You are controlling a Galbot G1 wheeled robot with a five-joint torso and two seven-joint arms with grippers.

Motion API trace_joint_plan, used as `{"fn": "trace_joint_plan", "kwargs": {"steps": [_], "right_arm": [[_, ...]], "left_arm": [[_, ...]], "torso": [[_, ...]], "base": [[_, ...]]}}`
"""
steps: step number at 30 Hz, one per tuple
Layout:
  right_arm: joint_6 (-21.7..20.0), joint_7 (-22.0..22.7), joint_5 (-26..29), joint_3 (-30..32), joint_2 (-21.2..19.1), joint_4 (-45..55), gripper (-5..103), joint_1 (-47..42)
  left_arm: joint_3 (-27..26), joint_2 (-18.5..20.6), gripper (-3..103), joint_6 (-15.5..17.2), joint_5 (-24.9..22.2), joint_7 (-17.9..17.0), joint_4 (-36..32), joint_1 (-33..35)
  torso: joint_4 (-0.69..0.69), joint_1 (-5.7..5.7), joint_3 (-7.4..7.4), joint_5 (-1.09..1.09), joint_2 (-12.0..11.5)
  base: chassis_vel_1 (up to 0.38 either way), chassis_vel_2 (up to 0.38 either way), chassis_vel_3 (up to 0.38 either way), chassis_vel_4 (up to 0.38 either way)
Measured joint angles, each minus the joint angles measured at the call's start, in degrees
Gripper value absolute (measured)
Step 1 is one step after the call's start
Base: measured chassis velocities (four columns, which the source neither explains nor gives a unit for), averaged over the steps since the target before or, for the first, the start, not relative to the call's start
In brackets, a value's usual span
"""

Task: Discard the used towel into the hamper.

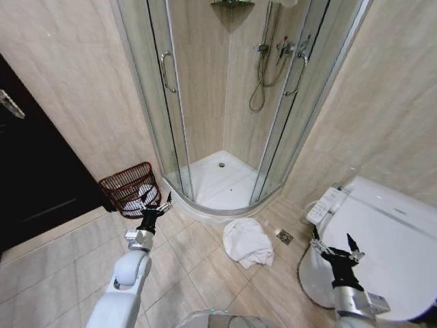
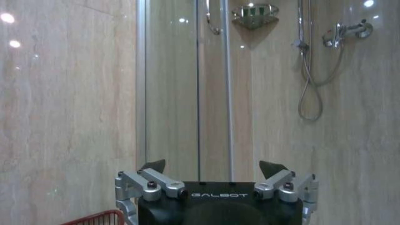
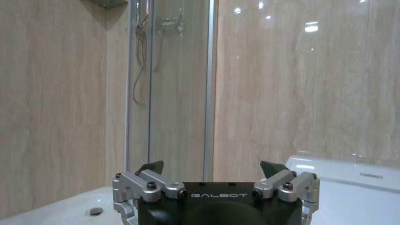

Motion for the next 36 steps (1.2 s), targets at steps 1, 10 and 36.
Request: {"fn": "trace_joint_plan", "kwargs": {"steps": [1,10,36], "right_arm": [[0.03,0.0,-0.06,0.0,0.06,0.07,100,-0.08],[0.23,0.0,-0.44,0.03,0.47,0.61,100,-0.37],[0.85,0.0,-0.79,0.04,1.11,0.89,100,-0.5]], "left_arm": [[-0.02,0.07,98,0.0,0.0,0.0,0.0,-0.01],[-0.08,0.35,98,0.01,-0.03,0.0,0.1,-0.01],[-0.99,0.95,100,0.09,-0.99,1.03,-0.1,-0.02]], "torso": [[0.0,0.15,0.23,0.0,0.37],[0.0,1.18,1.48,0.0,2.67],[0.0,3.88,5.27,0.0,9.16]], "base": [[0.0,0.0,0.0,0.0],[0.0,0.0,0.0,0.0],[0.0,0.0,0.0,0.0]]}}
